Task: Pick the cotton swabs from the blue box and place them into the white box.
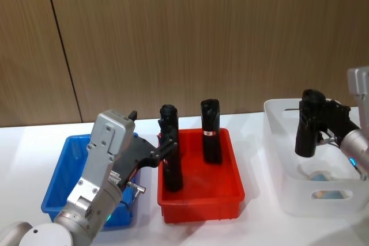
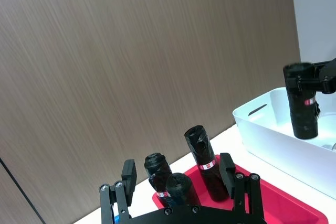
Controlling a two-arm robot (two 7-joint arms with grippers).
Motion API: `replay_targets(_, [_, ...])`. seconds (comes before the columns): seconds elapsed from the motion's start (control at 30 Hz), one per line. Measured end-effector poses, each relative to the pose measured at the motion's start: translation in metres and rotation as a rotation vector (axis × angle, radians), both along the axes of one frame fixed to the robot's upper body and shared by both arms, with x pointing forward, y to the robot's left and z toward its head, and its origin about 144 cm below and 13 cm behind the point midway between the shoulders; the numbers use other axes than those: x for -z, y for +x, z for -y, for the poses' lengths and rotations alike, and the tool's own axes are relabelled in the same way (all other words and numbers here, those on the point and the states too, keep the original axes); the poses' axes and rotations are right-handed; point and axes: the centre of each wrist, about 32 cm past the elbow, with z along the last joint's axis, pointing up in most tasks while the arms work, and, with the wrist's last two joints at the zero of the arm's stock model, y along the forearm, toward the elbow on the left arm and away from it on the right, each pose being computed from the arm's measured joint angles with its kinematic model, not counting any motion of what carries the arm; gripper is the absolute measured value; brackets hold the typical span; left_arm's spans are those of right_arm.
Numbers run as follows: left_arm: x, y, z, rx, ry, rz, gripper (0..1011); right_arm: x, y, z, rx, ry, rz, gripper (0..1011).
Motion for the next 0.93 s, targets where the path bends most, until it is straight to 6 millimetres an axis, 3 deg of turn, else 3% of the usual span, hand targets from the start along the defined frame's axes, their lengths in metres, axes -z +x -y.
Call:
replay_targets(0.67, [0.0000, 0.0000, 0.0000, 0.000, 0.000, 0.000, 1000, 0.0066, -0.0060, 0.0019, 0.000, 0.040, 0.013, 1000])
replay_targets(0.93, [0.0000, 0.0000, 0.0000, 0.000, 0.000, 0.000, 1000, 0.0061, -0.0085, 0.0023, -0.003, 0.048, 0.019, 1002])
